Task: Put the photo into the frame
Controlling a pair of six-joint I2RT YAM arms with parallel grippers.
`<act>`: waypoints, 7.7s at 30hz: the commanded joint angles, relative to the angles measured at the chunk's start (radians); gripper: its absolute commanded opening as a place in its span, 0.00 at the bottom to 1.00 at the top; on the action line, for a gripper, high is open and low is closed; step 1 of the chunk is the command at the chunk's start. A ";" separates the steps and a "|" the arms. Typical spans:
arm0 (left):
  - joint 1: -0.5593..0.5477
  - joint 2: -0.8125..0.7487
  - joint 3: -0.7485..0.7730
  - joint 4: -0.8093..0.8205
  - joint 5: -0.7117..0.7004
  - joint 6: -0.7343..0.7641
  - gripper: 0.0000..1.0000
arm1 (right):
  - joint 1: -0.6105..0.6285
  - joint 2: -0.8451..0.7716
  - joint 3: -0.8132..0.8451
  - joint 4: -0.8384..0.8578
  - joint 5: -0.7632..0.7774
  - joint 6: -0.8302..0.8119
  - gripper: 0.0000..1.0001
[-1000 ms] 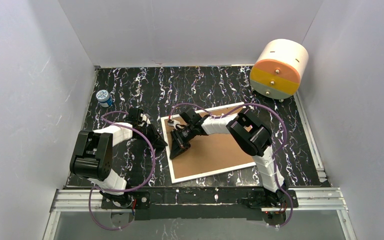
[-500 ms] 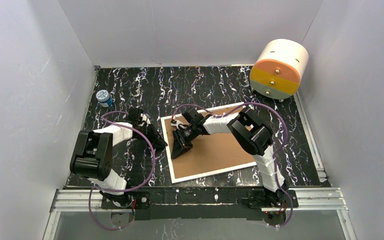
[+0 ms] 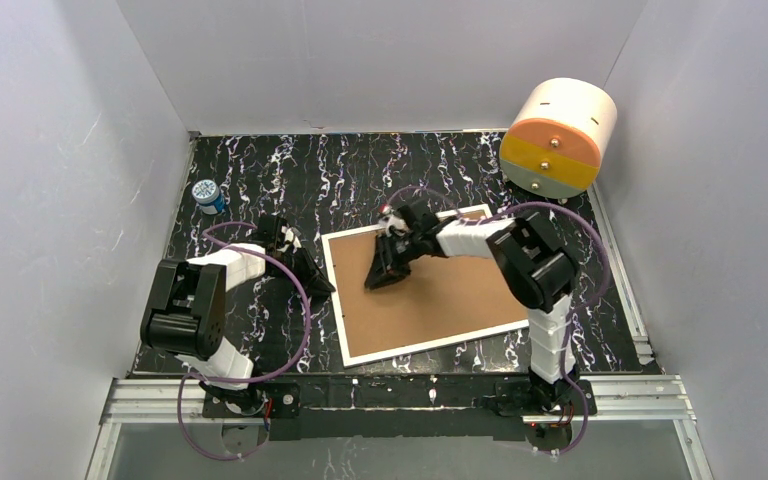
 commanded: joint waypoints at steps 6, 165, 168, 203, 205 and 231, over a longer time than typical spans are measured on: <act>-0.002 0.053 -0.008 -0.055 -0.294 0.017 0.26 | -0.252 -0.335 -0.078 -0.304 0.635 -0.030 0.32; 0.001 0.083 0.078 0.167 -0.344 -0.063 0.25 | 0.012 0.192 0.439 -0.013 -0.052 0.123 0.24; 0.001 0.079 0.050 0.164 -0.357 -0.062 0.21 | 0.012 0.234 0.488 -0.038 -0.043 0.124 0.20; 0.002 0.108 -0.064 0.207 -0.353 -0.071 0.11 | -0.024 0.412 0.606 -0.186 0.119 0.023 0.15; 0.002 0.108 -0.067 0.206 -0.354 -0.070 0.11 | -0.030 0.417 0.605 -0.202 0.135 0.014 0.14; 0.004 0.102 -0.080 0.204 -0.366 -0.065 0.10 | -0.089 0.464 0.522 -0.326 0.266 -0.091 0.18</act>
